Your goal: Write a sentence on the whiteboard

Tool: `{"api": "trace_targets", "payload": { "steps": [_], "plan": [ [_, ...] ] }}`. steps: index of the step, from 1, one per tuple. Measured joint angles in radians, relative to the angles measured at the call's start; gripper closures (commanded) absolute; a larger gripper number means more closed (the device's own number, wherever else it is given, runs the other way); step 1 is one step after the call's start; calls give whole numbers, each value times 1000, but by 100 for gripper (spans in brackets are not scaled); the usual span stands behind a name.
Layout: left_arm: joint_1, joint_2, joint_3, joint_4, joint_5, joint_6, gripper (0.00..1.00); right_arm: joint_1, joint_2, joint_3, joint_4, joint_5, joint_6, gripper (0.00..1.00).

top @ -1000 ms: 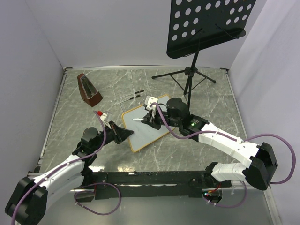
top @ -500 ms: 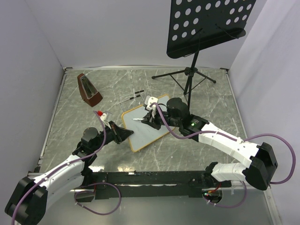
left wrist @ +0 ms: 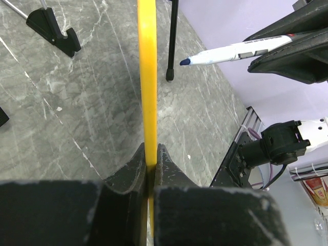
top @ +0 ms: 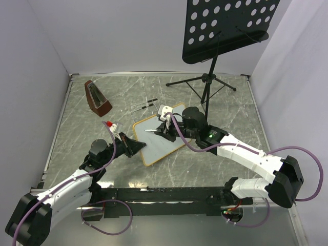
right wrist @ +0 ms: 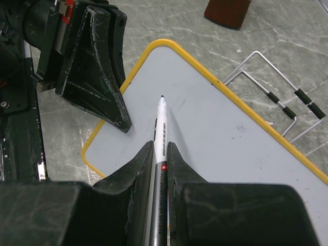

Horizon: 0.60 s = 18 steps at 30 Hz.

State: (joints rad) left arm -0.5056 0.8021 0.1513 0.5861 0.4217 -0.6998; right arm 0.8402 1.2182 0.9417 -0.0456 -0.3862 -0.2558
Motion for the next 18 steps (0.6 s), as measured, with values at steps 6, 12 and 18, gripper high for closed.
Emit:
{"api": "trace_targets", "payload": {
  "steps": [6,12,18],
  "plan": [
    [0,-2,0,0,0,0,99,0,0,0,-1,-4,-3,100],
    [0,-2,-1,0,0,0,99,0,0,0,-4,-11,-11,100],
    [0,-2,-1,0,0,0,99,0,1,0,-9,-23,-18,100]
  ]
}}
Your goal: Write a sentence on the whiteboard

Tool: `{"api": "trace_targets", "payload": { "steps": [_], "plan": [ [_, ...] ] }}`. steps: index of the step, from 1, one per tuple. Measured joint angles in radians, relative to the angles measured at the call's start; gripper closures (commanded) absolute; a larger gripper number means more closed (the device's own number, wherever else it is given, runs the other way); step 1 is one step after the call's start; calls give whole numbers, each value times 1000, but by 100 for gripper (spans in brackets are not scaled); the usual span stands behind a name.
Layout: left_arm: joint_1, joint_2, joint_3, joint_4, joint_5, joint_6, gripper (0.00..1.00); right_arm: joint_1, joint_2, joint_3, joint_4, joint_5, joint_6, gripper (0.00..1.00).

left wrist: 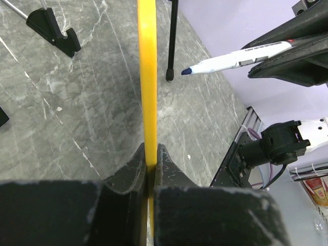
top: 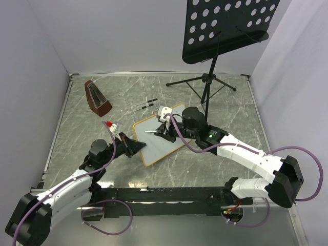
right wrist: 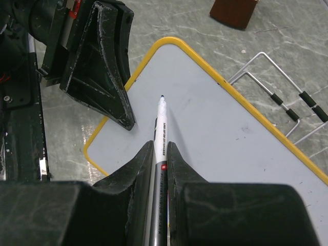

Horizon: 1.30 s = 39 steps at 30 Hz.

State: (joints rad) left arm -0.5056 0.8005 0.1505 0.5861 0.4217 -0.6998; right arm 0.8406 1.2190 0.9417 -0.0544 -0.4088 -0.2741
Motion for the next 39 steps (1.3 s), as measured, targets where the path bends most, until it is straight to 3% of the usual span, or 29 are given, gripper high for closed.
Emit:
{"api": "trace_targets", "payload": {
  "steps": [39],
  "plan": [
    [0,0,0,1,0,0,99,-3,12,1,-37,-38,-30,100]
  ]
}}
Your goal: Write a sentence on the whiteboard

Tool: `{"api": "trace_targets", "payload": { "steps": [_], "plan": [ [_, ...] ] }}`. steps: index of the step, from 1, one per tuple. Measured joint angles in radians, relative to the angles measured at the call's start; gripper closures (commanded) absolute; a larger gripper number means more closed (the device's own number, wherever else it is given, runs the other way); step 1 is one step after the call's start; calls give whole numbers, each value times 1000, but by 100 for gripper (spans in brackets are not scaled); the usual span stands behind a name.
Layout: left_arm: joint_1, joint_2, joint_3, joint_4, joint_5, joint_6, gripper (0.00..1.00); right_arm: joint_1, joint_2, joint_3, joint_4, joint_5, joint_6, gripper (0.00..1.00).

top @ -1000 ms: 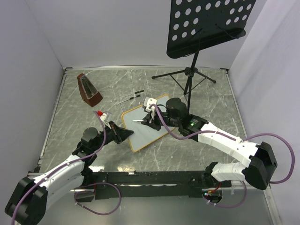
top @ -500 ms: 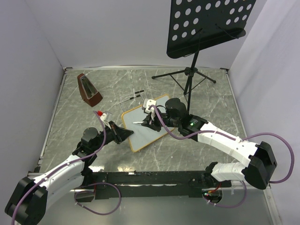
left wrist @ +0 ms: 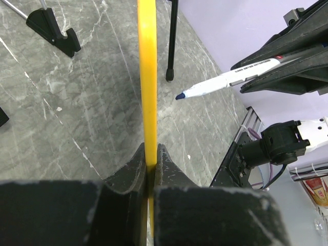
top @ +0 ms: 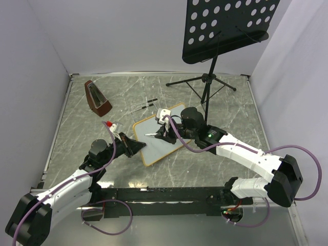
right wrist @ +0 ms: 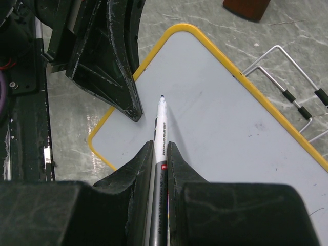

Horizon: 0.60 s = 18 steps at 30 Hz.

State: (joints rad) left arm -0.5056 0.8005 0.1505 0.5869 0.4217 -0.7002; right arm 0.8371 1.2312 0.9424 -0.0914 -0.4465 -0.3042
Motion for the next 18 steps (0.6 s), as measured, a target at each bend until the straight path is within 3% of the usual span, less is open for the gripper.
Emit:
{"api": "trace_targets", "payload": {
  "steps": [18],
  "plan": [
    [0,0,-1,4,0,0,99,-11,0,5,-16,-27,-27,100]
  ]
}}
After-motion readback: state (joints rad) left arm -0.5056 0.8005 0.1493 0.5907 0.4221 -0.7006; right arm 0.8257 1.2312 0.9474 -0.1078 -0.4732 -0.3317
